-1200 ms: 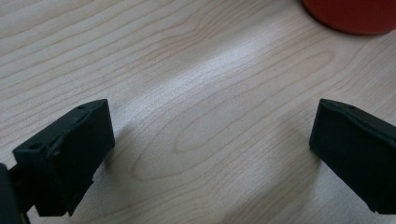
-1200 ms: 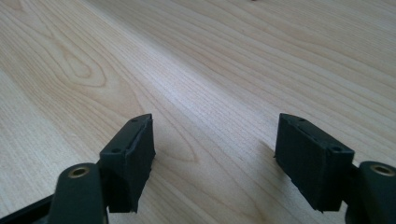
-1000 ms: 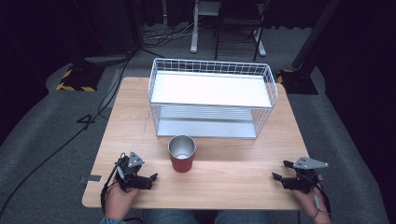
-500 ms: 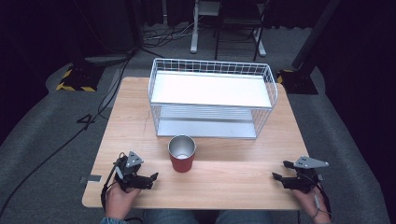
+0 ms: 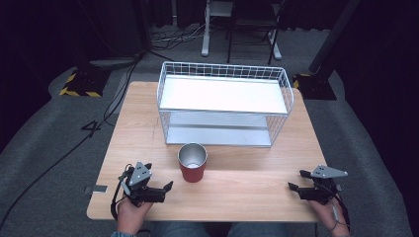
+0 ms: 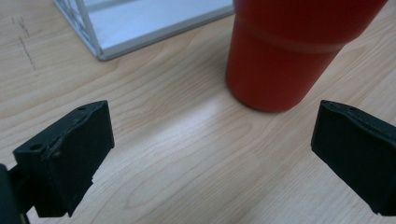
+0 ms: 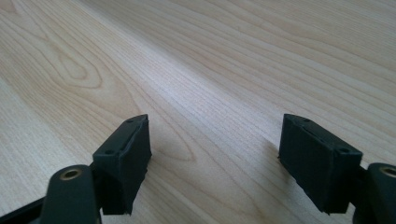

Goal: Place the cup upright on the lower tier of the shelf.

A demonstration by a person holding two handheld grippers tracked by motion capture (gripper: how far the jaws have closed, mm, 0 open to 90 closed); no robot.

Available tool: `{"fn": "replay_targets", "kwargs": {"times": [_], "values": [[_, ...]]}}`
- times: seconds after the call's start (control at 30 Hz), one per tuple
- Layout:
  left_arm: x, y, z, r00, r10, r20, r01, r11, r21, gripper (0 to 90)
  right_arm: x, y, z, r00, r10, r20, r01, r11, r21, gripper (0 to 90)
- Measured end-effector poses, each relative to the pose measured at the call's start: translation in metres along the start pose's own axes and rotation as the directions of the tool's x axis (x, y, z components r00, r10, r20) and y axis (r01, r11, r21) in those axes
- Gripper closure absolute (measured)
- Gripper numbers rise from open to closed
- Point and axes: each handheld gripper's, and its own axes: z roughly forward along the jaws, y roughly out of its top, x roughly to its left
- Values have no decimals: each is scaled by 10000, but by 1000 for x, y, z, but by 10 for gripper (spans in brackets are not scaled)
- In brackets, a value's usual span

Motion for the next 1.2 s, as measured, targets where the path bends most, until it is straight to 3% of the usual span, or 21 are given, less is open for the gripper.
{"fn": "replay_targets", "kwargs": {"times": [0.2, 0.27, 0.57, 0.77, 1.0, 1.2], "values": [[-3, 0, 1, 9988, -67, 490, 89, 9990, -449, 0, 0, 0, 0, 10000, 11, -10, -11, 10000, -13, 255], [-5, 1, 1, 9989, 130, 456, -108, 9987, -495, 0, 0, 0, 0, 10000, 9, -2, -9, 10000, -6, 255], [-13, 5, 7, 9980, 319, 551, -279, 9971, -714, 0, 0, 0, 0, 10000, 6, 2, -6, 10000, -18, 256], [-19, 10, 15, 9956, 193, 920, -83, 9930, -1178, 0, 1, 0, 0, 10000, -20, 28, 20, 10000, -22, 256], [-24, 16, 28, 9910, -103, 1333, 279, 9910, -1310, 0, 0, 0, 0, 10000, 1, -20, -1, 10000, -19, 256], [-31, 18, 40, 9907, 134, 1356, 42, 9917, -1288, 0, 0, 0, 0, 10000, -4, -11, 4, 10000, -19, 255]]}}
